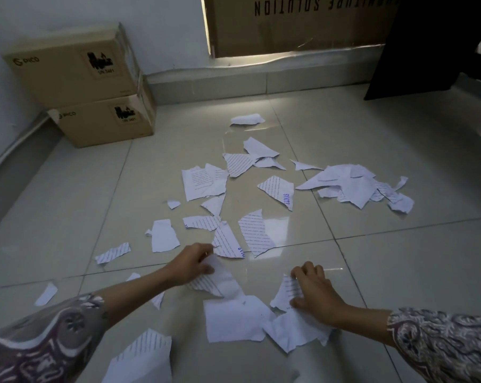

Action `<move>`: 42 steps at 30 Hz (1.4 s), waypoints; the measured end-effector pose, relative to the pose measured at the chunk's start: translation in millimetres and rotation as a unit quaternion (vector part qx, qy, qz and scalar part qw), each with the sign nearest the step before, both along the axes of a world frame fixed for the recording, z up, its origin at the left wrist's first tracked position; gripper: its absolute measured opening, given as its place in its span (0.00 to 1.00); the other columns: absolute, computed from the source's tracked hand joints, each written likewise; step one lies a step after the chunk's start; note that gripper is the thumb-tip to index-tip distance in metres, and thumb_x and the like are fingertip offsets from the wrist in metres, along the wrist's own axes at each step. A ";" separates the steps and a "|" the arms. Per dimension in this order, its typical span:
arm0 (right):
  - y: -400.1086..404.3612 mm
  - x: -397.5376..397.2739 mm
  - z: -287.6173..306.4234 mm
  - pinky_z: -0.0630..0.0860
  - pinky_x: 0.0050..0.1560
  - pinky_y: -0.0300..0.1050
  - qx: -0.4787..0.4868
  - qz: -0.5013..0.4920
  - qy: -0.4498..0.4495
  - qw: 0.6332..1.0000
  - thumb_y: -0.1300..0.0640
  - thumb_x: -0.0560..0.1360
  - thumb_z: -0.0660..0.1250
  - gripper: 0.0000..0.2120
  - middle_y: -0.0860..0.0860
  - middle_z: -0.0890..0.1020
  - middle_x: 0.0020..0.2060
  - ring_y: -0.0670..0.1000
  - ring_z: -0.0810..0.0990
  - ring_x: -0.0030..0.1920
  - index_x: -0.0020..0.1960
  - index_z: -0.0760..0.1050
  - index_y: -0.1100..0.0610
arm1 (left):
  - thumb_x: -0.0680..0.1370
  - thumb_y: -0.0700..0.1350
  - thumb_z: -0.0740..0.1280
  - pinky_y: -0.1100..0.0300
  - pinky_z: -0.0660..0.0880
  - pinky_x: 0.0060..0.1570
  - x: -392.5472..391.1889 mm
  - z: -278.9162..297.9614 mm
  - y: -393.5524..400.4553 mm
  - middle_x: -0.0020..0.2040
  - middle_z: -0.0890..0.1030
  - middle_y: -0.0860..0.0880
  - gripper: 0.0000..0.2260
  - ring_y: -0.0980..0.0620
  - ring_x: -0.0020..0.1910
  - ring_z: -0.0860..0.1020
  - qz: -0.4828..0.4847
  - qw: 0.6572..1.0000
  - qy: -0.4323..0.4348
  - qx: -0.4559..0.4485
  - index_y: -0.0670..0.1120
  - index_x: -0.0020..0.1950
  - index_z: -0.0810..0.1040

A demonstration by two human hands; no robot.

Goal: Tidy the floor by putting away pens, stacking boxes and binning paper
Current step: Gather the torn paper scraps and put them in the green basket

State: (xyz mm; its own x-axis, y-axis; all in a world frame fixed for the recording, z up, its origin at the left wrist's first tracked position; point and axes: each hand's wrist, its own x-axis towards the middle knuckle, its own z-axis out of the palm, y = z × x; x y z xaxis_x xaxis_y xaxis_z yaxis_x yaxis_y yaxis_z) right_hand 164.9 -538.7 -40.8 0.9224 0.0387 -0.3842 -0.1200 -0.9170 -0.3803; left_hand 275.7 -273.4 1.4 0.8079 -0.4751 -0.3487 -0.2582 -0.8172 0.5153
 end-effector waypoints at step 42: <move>6.7 120.1 65.4 0.68 0.46 0.46 0.118 -0.083 -0.098 0.985 0.65 0.74 0.66 0.05 0.60 0.80 0.43 0.57 0.76 0.45 0.48 0.78 0.65 | 0.71 0.46 0.72 0.65 0.66 0.51 -123.9 -37.1 126.4 0.56 0.67 0.47 0.21 0.53 0.53 0.64 0.203 0.974 0.008 0.104 0.50 0.52 0.60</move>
